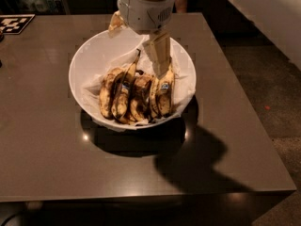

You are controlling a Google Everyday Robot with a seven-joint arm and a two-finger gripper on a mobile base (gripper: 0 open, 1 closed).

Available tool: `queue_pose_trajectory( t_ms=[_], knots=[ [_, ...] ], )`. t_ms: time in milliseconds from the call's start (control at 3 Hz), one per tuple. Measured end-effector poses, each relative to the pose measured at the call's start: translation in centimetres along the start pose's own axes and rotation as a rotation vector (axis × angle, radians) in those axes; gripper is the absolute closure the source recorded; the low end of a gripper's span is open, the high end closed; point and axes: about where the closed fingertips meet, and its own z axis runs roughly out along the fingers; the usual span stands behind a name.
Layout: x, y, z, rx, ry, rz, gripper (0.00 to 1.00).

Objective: Pick banana from white bowl

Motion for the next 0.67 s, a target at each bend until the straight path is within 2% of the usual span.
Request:
queue_pose_trajectory(
  t_ms=[333, 667],
  knots=[
    [0.5, -0.4, 1.1, -0.025, -0.004, -0.023, 0.24],
    [0.9, -0.5, 2.1, -0.045, -0.006, -0.025, 0.34]
  ],
)
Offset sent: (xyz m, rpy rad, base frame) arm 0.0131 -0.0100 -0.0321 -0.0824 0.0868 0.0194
